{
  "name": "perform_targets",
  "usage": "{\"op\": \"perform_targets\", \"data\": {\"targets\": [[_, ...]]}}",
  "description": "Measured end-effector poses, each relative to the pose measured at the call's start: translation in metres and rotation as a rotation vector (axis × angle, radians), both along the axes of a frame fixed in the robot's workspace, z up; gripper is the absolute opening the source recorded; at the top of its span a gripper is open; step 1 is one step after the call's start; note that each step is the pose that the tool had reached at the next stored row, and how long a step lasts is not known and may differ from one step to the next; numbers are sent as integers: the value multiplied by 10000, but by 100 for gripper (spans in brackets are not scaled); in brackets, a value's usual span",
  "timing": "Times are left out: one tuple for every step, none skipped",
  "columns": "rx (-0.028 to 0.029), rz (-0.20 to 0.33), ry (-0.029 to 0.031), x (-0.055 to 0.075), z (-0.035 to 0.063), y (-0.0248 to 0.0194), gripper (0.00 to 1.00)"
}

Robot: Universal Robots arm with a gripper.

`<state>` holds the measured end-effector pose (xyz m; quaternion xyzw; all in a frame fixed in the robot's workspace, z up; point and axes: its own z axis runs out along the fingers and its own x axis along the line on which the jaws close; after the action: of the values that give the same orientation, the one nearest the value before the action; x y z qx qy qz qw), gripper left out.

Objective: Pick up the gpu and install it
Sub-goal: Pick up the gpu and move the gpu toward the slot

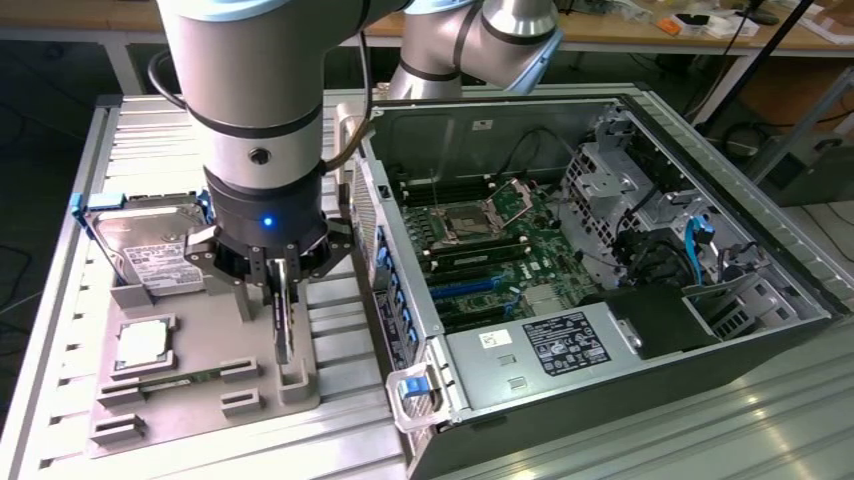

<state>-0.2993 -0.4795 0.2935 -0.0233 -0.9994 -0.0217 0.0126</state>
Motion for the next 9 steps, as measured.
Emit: {"op": "perform_targets", "data": {"targets": [[0,0,-1,0,3,0,27],[0,0,-1,0,5,0,27],[0,0,0,0,8,0,27],[0,0,0,0,10,0,27],[0,0,0,0,33,0,27],[0,0,0,0,35,0,27],[-1,0,0,0,36,0,27],[-1,0,0,0,38,0,27],[-1,0,1,0,41,0,27]]}}
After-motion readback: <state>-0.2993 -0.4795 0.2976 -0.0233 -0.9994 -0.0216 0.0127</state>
